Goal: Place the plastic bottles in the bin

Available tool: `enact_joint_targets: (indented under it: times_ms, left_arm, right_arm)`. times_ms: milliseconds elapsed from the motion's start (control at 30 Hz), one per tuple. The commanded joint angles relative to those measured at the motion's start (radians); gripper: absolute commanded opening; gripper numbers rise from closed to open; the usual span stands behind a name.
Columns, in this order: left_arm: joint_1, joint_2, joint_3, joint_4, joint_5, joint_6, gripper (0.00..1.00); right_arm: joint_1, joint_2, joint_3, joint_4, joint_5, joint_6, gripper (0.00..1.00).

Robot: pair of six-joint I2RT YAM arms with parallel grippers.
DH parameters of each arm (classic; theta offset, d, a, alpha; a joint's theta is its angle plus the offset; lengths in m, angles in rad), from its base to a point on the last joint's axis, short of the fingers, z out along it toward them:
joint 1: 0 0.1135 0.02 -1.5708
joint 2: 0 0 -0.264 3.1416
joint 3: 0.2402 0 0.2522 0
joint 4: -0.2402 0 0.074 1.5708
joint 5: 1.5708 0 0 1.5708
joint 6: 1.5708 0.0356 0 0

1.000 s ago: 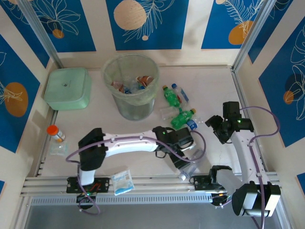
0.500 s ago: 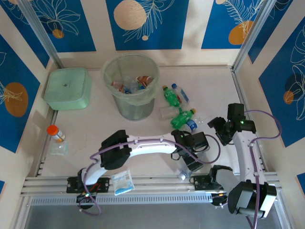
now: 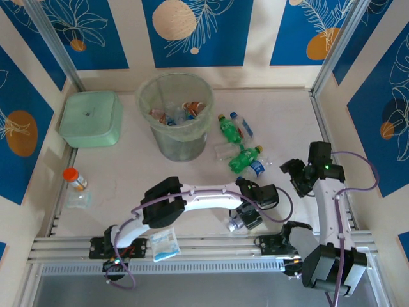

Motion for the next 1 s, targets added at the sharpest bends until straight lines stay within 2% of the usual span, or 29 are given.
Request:
enact_joint_targets:
  times_ms: [0, 300, 467, 567, 700, 833, 967]
  left_arm:
    - [-0.009, -0.025, 0.029, -0.044, -0.048, -0.016, 0.62]
    - [-0.009, -0.155, 0.077, -0.114, -0.11, 0.005, 0.58]
    - [0.006, -0.286, 0.182, -0.226, -0.206, 0.064, 0.6]
    - [0.053, -0.347, 0.297, -0.308, -0.263, 0.109, 0.61]
    - [0.182, -0.397, 0.461, -0.382, -0.355, 0.192, 0.62]
    - [0.368, -0.41, 0.618, -0.397, -0.35, 0.242, 0.62]
    - [0.496, -0.44, 0.581, -0.277, -0.376, 0.317, 0.62]
  right_arm:
    - [-0.012, -0.02, -0.01, -0.01, -0.032, -0.017, 0.76]
    - [-0.051, -0.054, 0.007, -0.021, -0.058, -0.035, 0.76]
    - [-0.059, -0.058, 0.022, -0.027, -0.066, -0.043, 0.76]
    - [-0.058, -0.067, 0.016, -0.019, -0.074, -0.031, 0.76]
    - [-0.051, -0.078, -0.002, -0.004, -0.087, -0.016, 0.75]
    - [-0.037, -0.08, -0.012, -0.005, -0.082, -0.012, 0.75]
    - [-0.019, -0.095, -0.034, 0.006, -0.086, 0.007, 0.75]
